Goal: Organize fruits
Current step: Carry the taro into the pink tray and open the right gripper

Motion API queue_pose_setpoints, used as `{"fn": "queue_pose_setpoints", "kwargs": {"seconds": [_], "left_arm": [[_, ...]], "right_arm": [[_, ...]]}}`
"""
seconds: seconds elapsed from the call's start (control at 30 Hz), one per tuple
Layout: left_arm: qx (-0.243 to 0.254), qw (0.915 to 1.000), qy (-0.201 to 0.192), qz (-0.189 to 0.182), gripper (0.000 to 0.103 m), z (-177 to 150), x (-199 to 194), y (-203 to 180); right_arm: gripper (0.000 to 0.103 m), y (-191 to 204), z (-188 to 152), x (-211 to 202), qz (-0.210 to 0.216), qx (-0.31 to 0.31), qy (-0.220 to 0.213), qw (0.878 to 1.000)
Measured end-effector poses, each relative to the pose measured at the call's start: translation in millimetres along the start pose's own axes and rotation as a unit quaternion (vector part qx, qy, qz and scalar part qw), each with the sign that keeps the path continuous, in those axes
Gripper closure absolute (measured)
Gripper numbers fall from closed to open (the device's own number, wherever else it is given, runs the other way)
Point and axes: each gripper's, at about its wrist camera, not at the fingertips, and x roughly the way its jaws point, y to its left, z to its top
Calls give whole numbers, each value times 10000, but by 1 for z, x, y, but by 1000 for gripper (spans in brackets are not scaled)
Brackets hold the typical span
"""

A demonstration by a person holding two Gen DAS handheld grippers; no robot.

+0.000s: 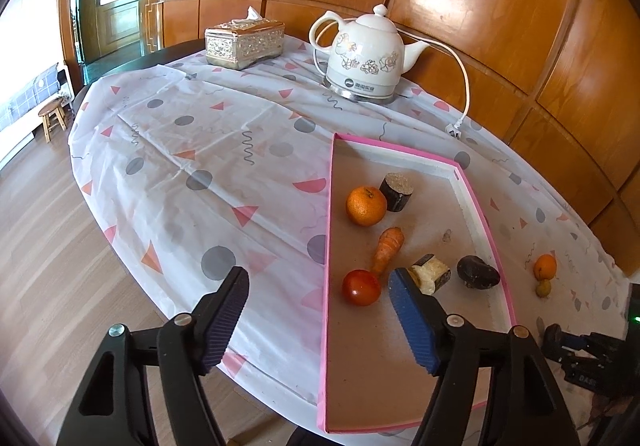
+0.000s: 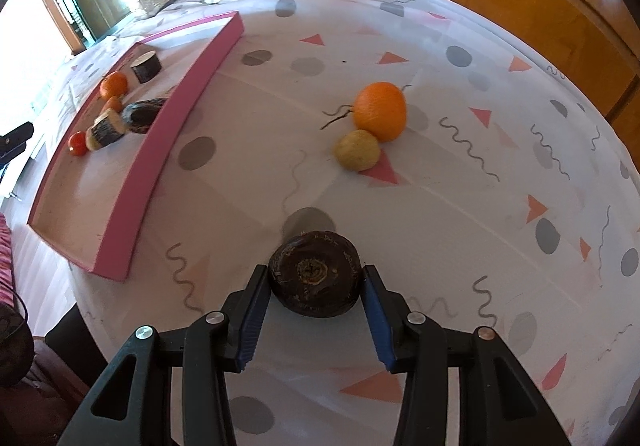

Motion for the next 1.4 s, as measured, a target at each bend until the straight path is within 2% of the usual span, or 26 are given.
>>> {"fn": "queue_pose_setpoints", "kwargs": {"seconds": [0.37,0.7,1.17,1.4], "left_arm": [[-41,10000,14,7,30,0,0,3],[-119,9999,9,44,30,0,0,7],[-369,9992,14,165,30,0,2,22],[-404,9990,55,208,30,-1,6,27]], "right_arm": [[57,21,8,-24,252,-135,-341,9990],[57,70,32,-44,704,-609,-680,9933],[57,138,59,-26,1068,-1204,-630,9850],[56,162,71,16,826,-1450,-207,9858]]}}
